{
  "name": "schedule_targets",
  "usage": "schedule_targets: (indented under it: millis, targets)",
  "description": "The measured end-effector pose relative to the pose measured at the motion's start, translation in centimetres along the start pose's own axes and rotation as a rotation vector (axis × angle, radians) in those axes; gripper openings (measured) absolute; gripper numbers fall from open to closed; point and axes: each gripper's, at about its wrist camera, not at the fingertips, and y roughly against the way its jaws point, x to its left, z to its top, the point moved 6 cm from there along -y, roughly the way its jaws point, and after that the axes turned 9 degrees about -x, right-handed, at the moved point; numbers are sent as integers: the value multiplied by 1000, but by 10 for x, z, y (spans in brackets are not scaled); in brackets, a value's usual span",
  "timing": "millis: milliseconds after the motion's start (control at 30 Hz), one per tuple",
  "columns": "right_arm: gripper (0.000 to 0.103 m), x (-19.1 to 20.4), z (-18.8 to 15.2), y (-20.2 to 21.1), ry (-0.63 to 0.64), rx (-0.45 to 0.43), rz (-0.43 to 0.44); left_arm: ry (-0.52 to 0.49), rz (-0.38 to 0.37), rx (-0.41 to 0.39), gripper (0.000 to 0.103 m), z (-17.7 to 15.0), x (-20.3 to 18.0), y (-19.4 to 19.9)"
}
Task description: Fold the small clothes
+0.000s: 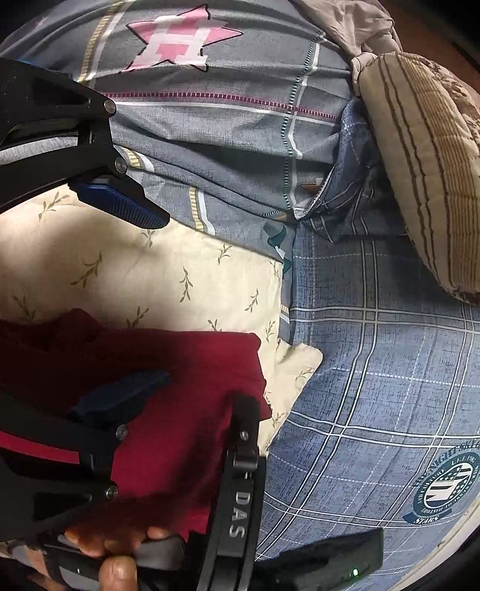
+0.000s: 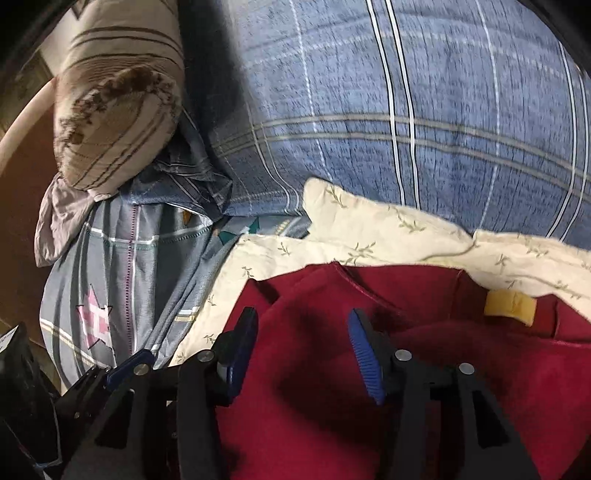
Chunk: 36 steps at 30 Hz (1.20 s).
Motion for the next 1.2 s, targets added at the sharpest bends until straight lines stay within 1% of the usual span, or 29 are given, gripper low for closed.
schedule_targets:
  millis: [167, 300, 367, 400, 433, 667, 767, 900, 967, 1067, 1133, 1200]
  targets:
    - [56, 7, -3, -14, -5, 16, -3, 10, 5, 4, 77, 1, 3, -1]
    - [56, 8, -5, -35, 12, 50, -30, 8, 3, 8, 77, 1, 2, -2]
    - [48, 9, -4, -39, 44, 38, -56, 1, 3, 8, 77, 2, 0, -3]
    - [29, 10, -3, -41, 66, 32, -80, 1, 2, 9, 77, 2, 0, -3]
    - [12, 10, -2, -41, 83, 27, -94, 2, 1, 11, 77, 2, 0, -3]
    - [4, 13, 1, -34, 64, -15, -45, 8, 2, 10, 77, 2, 1, -3]
    - [4, 19, 5, -29, 70, -37, -23, 5, 5, 9, 77, 1, 1, -4]
    - [4, 14, -1, -45, 56, 6, -27, 8, 6, 13, 77, 2, 0, -6]
    - [4, 12, -3, -46, 40, 6, -10, 8, 4, 12, 77, 2, 1, -5]
    - [15, 9, -1, -33, -11, 0, 26, 8, 1, 10, 77, 2, 1, -5]
    - [33, 9, -1, -19, -18, -2, 49, 14, -3, 11, 77, 2, 2, -5]
    - [40, 11, -3, -8, 0, -21, 37, 25, -12, 12, 77, 2, 3, -4]
